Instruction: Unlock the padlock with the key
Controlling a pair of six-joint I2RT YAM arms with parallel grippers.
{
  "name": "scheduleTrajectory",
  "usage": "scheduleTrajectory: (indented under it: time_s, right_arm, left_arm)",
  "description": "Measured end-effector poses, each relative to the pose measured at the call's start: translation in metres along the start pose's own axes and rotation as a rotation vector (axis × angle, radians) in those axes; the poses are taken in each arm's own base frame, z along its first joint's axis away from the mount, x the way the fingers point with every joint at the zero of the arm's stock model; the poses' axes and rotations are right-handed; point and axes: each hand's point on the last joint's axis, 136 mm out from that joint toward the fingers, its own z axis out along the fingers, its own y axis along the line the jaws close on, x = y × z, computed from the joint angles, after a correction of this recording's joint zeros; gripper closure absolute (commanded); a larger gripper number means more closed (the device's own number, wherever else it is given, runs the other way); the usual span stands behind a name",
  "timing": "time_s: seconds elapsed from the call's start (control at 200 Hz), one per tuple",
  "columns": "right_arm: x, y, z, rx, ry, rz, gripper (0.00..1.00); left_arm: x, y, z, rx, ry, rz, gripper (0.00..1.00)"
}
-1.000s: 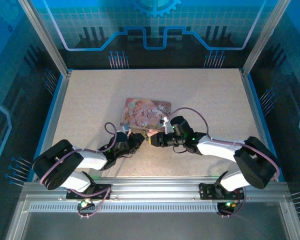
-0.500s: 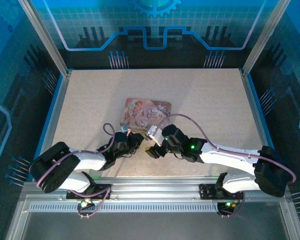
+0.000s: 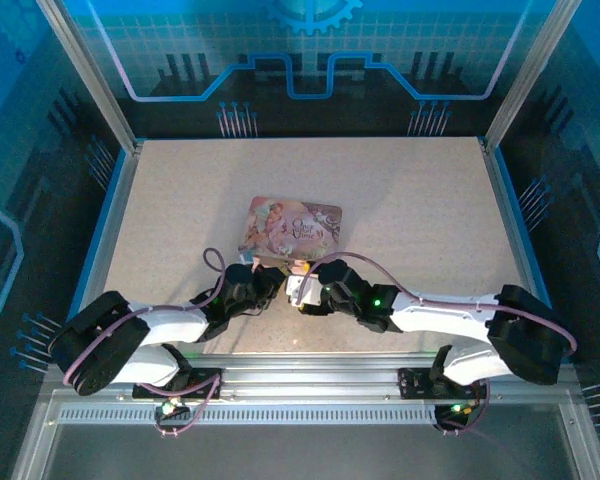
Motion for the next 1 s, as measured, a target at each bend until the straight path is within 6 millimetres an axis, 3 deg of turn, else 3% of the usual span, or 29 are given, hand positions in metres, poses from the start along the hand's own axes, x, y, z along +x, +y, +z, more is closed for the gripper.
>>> scheduleTrajectory:
  time_s: [0.315,1.0]
  right_arm:
    - [0.008,0.007,0.025,0.038,0.035,-0.052,0.48]
    - [0.011,0.003,0.039,0.097,0.046,-0.031,0.71]
  left_arm:
    - [0.0,0.0,0.0,0.0,0.0,-0.018,0.99]
    - [0.0,-0.001,0.0,0.002,0.001,-0.024,0.99]
